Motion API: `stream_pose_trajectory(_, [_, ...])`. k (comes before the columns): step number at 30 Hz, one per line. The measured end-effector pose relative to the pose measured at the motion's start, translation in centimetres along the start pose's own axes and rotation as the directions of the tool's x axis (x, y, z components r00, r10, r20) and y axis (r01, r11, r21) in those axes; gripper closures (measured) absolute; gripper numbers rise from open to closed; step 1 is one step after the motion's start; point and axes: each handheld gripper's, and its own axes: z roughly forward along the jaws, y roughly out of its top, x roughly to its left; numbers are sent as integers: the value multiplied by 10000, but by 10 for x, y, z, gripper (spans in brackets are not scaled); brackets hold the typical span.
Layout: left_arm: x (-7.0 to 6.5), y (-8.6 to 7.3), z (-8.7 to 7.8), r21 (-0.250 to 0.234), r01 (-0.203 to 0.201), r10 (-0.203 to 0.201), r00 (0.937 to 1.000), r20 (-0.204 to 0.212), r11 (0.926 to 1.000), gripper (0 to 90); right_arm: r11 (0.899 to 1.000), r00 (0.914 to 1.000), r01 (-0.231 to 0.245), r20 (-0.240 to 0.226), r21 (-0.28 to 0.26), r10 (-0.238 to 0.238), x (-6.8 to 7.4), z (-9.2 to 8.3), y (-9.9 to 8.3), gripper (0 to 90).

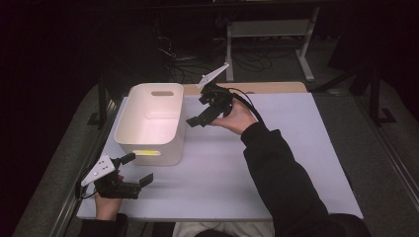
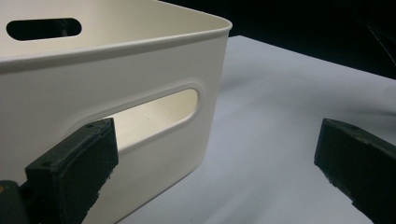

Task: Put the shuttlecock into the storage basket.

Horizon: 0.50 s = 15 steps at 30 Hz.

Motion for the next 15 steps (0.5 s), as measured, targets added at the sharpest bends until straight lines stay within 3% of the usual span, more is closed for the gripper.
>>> stream_pose_trajectory(15, [0,0,0,32,-9,9,10000,14,10000,0,9995,9994,-312,159,-26,312,-9,-11,-24,0])
